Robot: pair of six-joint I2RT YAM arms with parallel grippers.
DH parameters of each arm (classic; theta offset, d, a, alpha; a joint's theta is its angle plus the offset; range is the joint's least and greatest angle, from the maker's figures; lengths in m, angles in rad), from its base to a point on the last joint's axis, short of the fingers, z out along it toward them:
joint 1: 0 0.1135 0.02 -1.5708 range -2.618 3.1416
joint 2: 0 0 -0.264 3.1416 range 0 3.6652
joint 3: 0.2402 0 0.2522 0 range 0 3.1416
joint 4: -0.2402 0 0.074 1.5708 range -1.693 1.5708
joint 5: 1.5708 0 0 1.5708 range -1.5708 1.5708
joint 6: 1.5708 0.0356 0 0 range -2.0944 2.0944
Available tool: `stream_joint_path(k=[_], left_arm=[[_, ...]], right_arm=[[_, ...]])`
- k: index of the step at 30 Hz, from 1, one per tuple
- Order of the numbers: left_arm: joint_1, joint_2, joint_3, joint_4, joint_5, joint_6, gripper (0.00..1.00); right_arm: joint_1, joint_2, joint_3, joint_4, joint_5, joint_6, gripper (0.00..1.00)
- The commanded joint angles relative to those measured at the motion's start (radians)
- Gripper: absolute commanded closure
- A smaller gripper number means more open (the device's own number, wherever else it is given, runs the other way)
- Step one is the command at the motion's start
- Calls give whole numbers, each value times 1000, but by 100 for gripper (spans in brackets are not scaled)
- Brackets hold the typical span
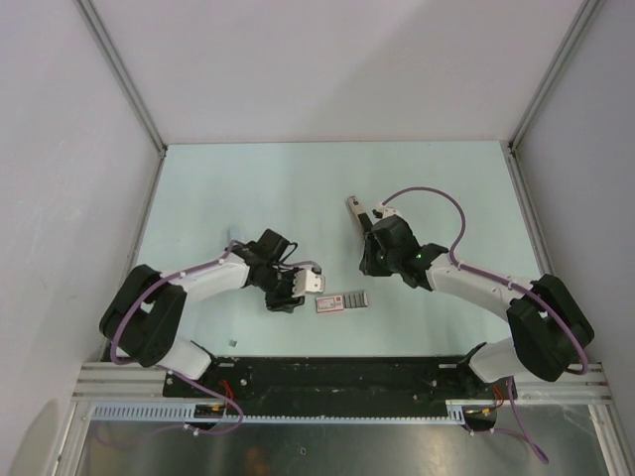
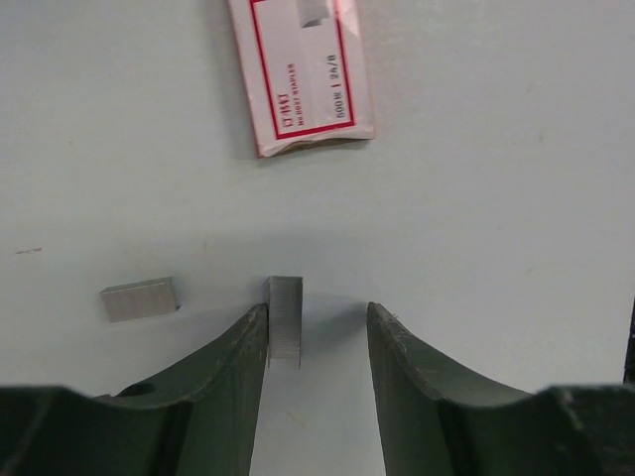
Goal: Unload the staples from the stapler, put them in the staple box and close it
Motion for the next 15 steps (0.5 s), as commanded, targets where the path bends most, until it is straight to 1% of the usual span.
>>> stream_joint_path(k=[1, 4, 10, 15], left_arm=[[-42, -34, -32, -35, 11, -8, 51], [-54, -49, -33, -36, 7, -19, 49], [-56, -41, 0, -35, -4, -26, 40], [-57, 1, 32, -34, -7, -30, 39]], right_arm=[[-8, -33, -8, 23, -3, -7, 73], [-8, -32, -10, 23, -4, -7, 73], [-8, -29, -10, 29, -9, -7, 73], [-8, -33, -10, 27, -9, -8, 73]])
